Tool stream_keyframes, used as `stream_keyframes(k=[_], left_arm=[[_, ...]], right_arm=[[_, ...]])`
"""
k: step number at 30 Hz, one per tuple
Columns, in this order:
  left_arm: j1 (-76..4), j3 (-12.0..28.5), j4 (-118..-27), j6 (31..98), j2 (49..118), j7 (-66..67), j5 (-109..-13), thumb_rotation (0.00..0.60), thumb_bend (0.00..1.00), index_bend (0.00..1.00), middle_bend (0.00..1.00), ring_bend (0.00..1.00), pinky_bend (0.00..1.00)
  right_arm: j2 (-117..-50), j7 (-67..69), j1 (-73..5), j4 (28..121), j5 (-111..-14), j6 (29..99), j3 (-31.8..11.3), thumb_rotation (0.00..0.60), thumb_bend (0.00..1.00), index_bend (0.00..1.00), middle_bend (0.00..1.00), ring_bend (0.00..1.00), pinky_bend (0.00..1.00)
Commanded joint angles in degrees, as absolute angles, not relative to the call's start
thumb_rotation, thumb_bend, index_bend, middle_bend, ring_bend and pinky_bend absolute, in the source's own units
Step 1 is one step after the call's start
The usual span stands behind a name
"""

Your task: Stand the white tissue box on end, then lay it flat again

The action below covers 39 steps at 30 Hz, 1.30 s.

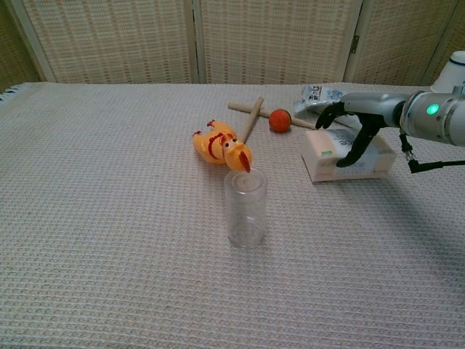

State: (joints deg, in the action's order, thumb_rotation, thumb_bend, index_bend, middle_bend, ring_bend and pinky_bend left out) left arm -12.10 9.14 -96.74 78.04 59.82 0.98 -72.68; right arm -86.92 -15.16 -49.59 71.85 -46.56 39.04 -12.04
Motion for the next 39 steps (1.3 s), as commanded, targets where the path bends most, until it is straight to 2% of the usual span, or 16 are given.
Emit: stream_keyframes(k=[1, 7, 12, 17, 20, 23, 26, 28, 31, 34, 39], left_arm=[[-12.07, 9.18, -96.74, 77.99, 59.69, 0.82, -72.61, 0.600, 0.63, 0.17, 0.00, 0.00, 0.12], [-11.96, 9.40, -96.51, 78.18, 59.63, 0.14, -72.58, 0.600, 0.63, 0.17, 0.00, 0.00, 0.12], [-11.96, 9.21, -96.39, 78.11, 59.69, -0.16, -73.08, 0.600, 0.63, 0.17, 0.00, 0.00, 0.12], [-12.04, 9.20, -96.36, 77.86, 59.71, -0.08, -72.96, 0.600, 0.63, 0.17, 0.00, 0.00, 0.12], [-11.98, 9.23, -96.51, 78.07, 59.69, -0.10, -73.12, 0.600, 0.63, 0.17, 0.00, 0.00, 0.12], [-12.02, 9.11, -96.55, 77.98, 59.78, 0.16, -73.21, 0.600, 0.63, 0.17, 0.00, 0.00, 0.12], [-12.20, 8.89, -96.79, 77.71, 59.90, 0.58, -73.53, 0.600, 0.63, 0.17, 0.00, 0.00, 0.12], [-12.30, 8.76, -96.82, 77.60, 60.02, 0.79, -73.80, 0.600, 0.63, 0.17, 0.00, 0.00, 0.12], [-12.36, 8.67, -96.74, 77.49, 60.12, 1.07, -73.79, 0.600, 0.63, 0.17, 0.00, 0.00, 0.12], [-12.38, 8.70, -96.61, 77.34, 60.18, 1.31, -73.40, 0.600, 0.63, 0.17, 0.00, 0.00, 0.12], [-12.66, 8.81, -95.98, 76.69, 60.58, 1.64, -72.62, 0.600, 0.63, 0.17, 0.00, 0.00, 0.12]], right_arm=[[-87.51, -15.39, -50.01, 71.19, -46.03, 38.88, -11.80, 0.600, 0.12, 0.23, 0.17, 0.02, 0.00], [-88.84, -15.80, -50.51, 69.72, -45.45, 39.32, -11.34, 0.600, 0.12, 0.28, 0.23, 0.06, 0.00], [-89.97, -15.52, -50.33, 68.89, -46.58, 41.66, -11.64, 0.600, 0.12, 0.41, 0.36, 0.13, 0.00], [-89.99, -11.29, -48.72, 69.45, -51.27, 45.13, -12.70, 0.600, 0.12, 0.42, 0.41, 0.17, 0.00], [-89.05, 0.52, -45.07, 71.53, -58.51, 48.93, -14.26, 0.600, 0.12, 0.40, 0.41, 0.17, 0.00], [-90.46, 22.59, -39.93, 70.17, -67.79, 55.59, -15.81, 0.600, 0.12, 0.39, 0.41, 0.17, 0.00], [-93.28, 47.75, -36.49, 62.80, -76.23, 61.60, -15.28, 0.600, 0.12, 0.40, 0.41, 0.17, 0.00], [-95.69, 61.76, -35.73, 54.80, -80.56, 63.47, -13.32, 0.600, 0.13, 0.40, 0.41, 0.17, 0.00], [-99.53, 77.48, -35.90, 43.63, -83.76, 64.13, -11.27, 0.600, 0.13, 0.41, 0.41, 0.19, 0.00], [-103.04, 89.61, -36.97, 34.39, -84.74, 61.98, -10.08, 0.600, 0.14, 0.41, 0.41, 0.19, 0.00], [-107.65, 99.26, -39.05, 22.94, -86.56, 59.36, -7.94, 0.600, 0.15, 0.41, 0.41, 0.20, 0.00]])
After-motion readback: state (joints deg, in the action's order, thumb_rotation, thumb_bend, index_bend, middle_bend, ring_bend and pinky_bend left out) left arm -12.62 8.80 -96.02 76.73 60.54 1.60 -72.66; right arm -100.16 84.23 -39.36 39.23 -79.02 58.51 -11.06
